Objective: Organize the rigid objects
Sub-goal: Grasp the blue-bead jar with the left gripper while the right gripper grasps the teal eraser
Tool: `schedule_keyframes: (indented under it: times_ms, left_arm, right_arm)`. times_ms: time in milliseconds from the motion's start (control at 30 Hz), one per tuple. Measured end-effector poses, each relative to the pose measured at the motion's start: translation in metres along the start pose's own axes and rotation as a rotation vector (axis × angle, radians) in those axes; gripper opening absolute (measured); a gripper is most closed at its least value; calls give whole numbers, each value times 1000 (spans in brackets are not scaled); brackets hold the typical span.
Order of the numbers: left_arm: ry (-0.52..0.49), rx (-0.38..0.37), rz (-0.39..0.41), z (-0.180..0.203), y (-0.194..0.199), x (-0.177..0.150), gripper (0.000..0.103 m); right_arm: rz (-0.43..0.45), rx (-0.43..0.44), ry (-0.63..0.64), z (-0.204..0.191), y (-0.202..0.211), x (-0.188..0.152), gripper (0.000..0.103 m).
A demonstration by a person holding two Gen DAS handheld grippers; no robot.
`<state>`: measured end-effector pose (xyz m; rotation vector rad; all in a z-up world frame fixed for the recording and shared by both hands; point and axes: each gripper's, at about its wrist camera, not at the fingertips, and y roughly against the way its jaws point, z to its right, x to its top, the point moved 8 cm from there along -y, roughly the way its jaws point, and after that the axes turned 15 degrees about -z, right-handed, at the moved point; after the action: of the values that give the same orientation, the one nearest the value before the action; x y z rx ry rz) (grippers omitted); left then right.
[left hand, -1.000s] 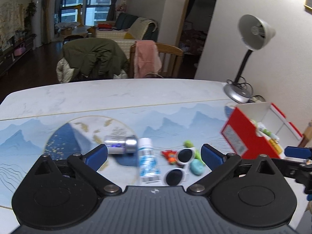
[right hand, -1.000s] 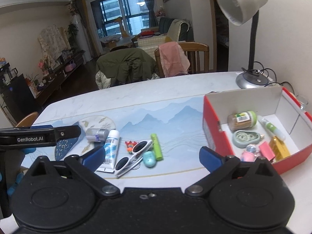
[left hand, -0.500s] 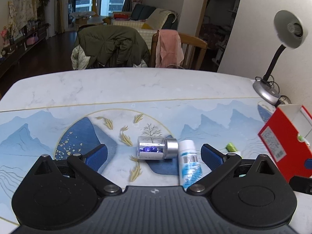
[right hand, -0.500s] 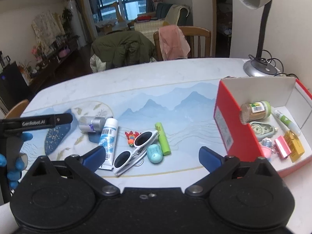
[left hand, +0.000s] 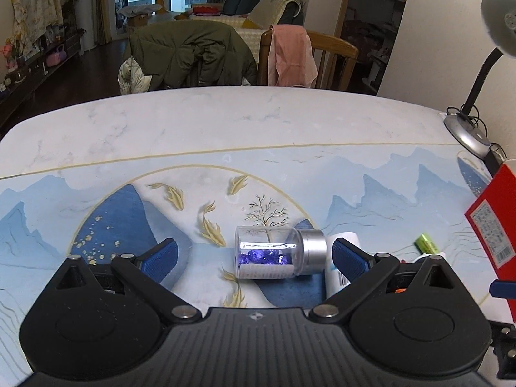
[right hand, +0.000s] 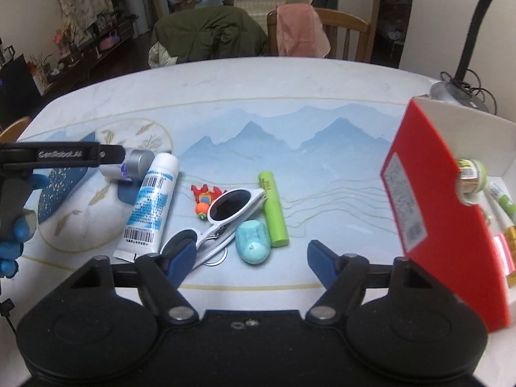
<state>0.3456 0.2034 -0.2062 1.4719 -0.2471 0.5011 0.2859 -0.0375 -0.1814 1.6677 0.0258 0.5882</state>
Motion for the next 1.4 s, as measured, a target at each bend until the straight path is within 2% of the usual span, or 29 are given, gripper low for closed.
schedule_keyframes:
  times_ms: [67, 200, 300, 667, 767, 833, 900, 1133, 1400]
  left_arm:
    - [-3, 6, -7, 1, -6, 2, 102]
    - [-20, 14, -9, 5, -14, 4, 102]
    - [-19, 10, -5, 5, -19, 6, 102]
    - [-19, -3, -6, 4, -31, 6, 101]
    - [-20, -16, -9, 4, -32, 5, 92]
    - [-22, -26, -12, 5, -31, 4, 81]
    - [-11, -33, -16, 5, -30, 4, 76]
    - [19, -41, -20, -1, -21, -2, 76]
    - [46, -53, -25, 2, 13, -12, 76]
  right_arm:
    - [-9, 1, 7, -1, -7, 2, 70]
    - [-31, 9, 9, -2, -18, 4, 57]
    - [-39, 15, 8, -3, -24, 6, 51]
    - [-50, 19, -40, 3, -36, 9, 37]
    - [-50, 10, -37, 4, -37, 9, 31]
    - [-50, 10, -38, 4, -37, 9, 31]
    - [-49, 8, -37, 4, -37, 9, 31]
    - [-32, 16, -38, 3, -26, 3, 30]
    - [8, 37, -63, 6, 6, -5, 30]
